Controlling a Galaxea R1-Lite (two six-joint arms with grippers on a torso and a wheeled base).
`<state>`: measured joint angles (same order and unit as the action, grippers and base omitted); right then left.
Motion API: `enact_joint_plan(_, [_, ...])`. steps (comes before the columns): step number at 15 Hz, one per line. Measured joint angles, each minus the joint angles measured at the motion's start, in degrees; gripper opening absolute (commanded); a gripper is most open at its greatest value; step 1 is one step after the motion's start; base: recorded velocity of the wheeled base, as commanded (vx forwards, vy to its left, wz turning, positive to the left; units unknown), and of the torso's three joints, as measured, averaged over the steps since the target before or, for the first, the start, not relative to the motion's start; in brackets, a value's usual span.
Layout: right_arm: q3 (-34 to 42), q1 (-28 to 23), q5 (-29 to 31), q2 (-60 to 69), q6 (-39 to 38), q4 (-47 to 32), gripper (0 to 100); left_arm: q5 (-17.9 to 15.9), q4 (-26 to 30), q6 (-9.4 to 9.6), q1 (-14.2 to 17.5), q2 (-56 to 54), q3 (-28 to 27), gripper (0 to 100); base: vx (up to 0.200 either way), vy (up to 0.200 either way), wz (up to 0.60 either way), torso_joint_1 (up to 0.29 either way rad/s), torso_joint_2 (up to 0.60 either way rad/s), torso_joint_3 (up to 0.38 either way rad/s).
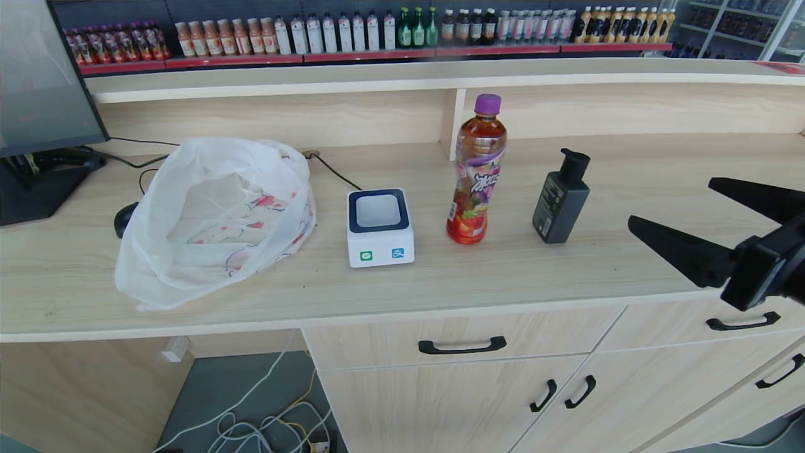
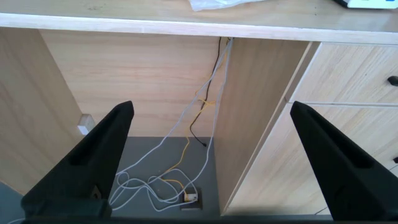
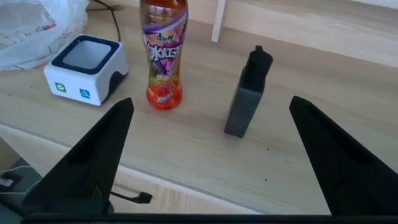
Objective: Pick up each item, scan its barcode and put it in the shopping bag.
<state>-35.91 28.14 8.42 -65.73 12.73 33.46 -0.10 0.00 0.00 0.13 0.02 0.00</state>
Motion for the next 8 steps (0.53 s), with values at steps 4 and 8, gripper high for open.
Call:
enact_joint_plan(4, [-5.12,11.25,11.91,-9.35,-4.35,6.8,100,0.0,0.0,0.0,0.02,0.0,0.0,100,0.0,0.0,0.0,0.0,0.0,0.0])
enact_joint_plan(8, [-6.19,12.63,12.15,-13.75,-4.39,11.04,100,0.0,0.0,0.0,0.05,0.0,0.0,100,0.0,0.0,0.0,0.0,0.0,0.0])
